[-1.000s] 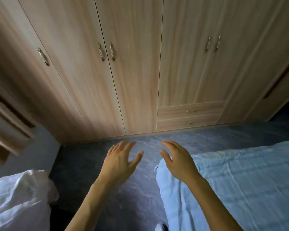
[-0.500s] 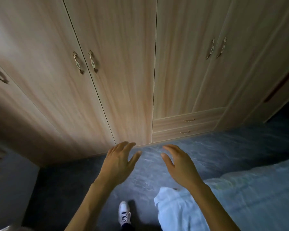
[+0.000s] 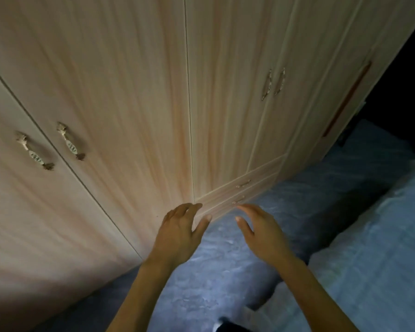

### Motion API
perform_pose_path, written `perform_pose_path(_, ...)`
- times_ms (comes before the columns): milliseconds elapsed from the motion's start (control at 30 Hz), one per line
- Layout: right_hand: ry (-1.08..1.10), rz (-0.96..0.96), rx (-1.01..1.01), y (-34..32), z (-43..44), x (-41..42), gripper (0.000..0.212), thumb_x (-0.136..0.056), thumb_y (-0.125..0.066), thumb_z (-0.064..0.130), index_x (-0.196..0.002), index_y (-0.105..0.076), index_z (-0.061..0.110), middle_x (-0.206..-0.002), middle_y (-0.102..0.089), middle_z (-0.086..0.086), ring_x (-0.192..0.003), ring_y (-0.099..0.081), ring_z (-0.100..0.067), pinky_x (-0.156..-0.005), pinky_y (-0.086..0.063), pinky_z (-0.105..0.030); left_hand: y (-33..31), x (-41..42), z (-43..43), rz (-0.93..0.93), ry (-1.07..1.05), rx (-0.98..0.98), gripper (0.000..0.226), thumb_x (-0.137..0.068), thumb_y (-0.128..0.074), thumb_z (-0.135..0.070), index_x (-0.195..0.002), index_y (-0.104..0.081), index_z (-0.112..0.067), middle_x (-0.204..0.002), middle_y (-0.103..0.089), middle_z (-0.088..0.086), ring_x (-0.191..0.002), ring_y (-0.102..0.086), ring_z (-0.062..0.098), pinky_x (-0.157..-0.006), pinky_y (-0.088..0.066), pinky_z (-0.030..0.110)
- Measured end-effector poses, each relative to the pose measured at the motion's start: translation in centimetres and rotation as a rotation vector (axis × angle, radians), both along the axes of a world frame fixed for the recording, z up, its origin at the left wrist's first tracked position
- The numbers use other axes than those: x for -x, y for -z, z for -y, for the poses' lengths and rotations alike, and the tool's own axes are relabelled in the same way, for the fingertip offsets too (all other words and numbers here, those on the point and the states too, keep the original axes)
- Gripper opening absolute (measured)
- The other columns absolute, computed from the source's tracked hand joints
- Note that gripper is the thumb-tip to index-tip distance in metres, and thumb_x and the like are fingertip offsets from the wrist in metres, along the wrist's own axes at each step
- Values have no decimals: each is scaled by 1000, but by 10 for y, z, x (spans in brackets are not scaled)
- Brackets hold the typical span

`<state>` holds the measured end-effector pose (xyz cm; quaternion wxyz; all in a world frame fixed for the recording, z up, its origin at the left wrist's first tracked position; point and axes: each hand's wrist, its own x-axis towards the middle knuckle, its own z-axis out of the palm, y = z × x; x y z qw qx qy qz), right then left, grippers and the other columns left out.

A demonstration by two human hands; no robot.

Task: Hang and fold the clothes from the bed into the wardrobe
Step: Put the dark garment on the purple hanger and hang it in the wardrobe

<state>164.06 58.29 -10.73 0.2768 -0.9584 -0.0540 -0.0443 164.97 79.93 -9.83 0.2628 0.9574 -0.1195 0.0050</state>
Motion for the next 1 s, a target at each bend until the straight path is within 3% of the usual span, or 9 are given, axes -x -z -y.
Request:
perform_pose_path(100, 75, -9, 7, -2, 10, -30, 43, -96, -43, 41, -131, -53, 16, -130, -57, -1, -116, -54, -16, -97, -30, -17, 5, -43, 9, -10, 76, 7, 68, -91, -20, -66, -131, -53, -21, -128, -59, 0, -115, -55, 17, -99, -44, 37)
perform_pose_path(200, 147, -22, 17, 6, 25, -62, 44, -96, -42, 42, -131, -52, 18, -130, -56, 0, -118, -53, -18, -100, -35, -26, 7, -89, 27, -6, 142, 2, 69, -89, -19, -67, -132, -51, -24, -131, -57, -3, -117, -53, 15, -103, -41, 35)
perform_pose_path(367, 318, 78, 1, 28, 66, -127, 29, -96, -48, 35, -116, -60, 17, -108, -65, -2, -96, -61, -18, -87, -43, -28, 4, -170, 75, 3, 283, -24, 57, -93, -29, -58, -134, -50, -25, -133, -53, -7, -120, -50, 12, -100, -27, 18)
perform_pose_path(467, 378, 129, -8, 31, 99, -168, 21, -94, -52, 31, -104, -62, 15, -96, -66, -3, -84, -63, -19, -79, -51, -33, 1, -222, 111, -4, 357, -84, 53, -93, -33, -52, -135, -49, -24, -136, -52, -5, -123, -47, 14, -103, -26, 21)
perform_pose_path(600, 462, 190, 8, 26, 145, -206, 19, -91, -57, 27, -102, -62, 13, -97, -65, -3, -87, -62, -22, -81, -52, -41, -6, -285, 165, 30, 468, -141, 53, -92, -32, -54, -129, -55, -23, -127, -58, -3, -117, -53, 19, -99, -34, 28)
perform_pose_path(767, 578, 197, 60, 22, 204, -236, 30, -94, -50, 35, -116, -60, 17, -109, -64, 0, -98, -61, -19, -89, -50, -43, -7, -346, 239, 104, 588, -210, 63, -89, -23, -64, -111, -60, -19, -109, -62, 1, -104, -56, 23, -87, -28, 28)
perform_pose_path(867, 654, 144, 95, 24, 243, -258, 42, -94, -39, 43, -119, -59, 16, -114, -63, -1, -104, -59, -21, -92, -48, -43, -3, -380, 290, 82, 671, -175, 69, -88, -17, -70, -115, -58, -22, -109, -62, -1, -103, -56, 22, -88, -33, 30)
perform_pose_path(1000, 719, 134, 140, 29, 296, -296, 44, -94, -39, 44, -119, -60, 15, -115, -63, -3, -106, -60, -24, -91, -48, -43, 9, -429, 356, 9, 767, -57, 77, -86, -16, -75, -124, -57, -21, -119, -60, -4, -109, -55, 17, -93, -40, 30)
